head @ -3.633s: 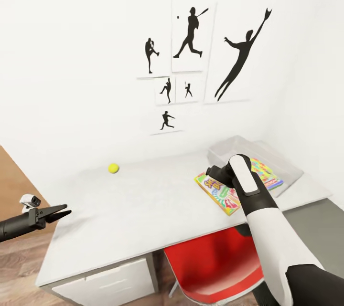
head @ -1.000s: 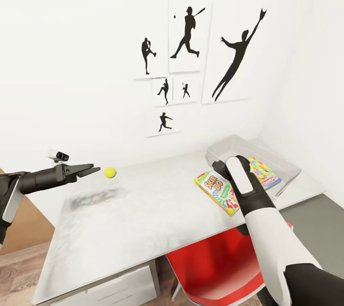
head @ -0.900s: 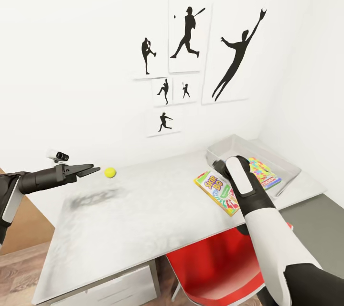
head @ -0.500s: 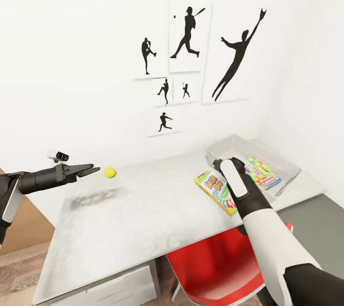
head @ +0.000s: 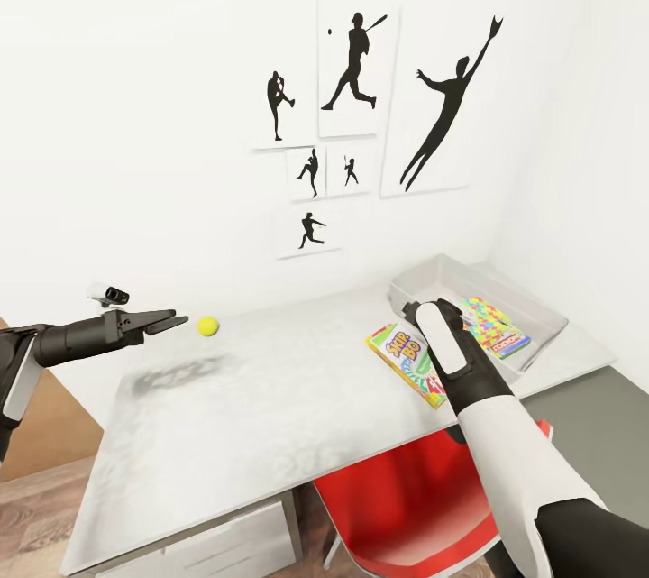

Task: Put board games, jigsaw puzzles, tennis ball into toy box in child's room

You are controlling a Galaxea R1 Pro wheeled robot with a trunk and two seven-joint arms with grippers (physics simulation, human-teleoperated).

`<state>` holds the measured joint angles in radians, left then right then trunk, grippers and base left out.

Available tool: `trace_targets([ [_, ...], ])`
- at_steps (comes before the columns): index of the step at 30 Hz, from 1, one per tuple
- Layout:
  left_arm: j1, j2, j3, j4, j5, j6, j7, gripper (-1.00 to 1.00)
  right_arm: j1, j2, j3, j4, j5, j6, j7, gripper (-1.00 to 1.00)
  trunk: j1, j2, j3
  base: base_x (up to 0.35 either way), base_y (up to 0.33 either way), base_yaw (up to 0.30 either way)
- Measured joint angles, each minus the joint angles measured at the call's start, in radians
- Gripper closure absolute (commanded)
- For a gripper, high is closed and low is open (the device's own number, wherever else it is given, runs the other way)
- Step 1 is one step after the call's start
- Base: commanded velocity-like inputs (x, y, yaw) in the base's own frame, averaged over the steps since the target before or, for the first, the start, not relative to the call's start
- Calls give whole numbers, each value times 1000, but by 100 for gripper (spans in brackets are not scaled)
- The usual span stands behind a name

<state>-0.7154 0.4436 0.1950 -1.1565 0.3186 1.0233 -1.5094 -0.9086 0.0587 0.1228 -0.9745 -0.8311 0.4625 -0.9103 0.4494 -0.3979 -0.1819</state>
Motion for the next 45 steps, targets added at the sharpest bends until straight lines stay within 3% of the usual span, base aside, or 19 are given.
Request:
trace_targets([
  [31, 0, 1, -1, 1, 1, 0, 0, -100, 2, -7, -17, 49, -18, -39, 1, -100, 0, 0, 0, 0, 81, -11],
  [45, 0, 2, -1, 2, 1, 0, 0, -100, 2, -5, -15, 54, -10, -39, 48, -100, 0, 0, 0, 72, 29, -81],
])
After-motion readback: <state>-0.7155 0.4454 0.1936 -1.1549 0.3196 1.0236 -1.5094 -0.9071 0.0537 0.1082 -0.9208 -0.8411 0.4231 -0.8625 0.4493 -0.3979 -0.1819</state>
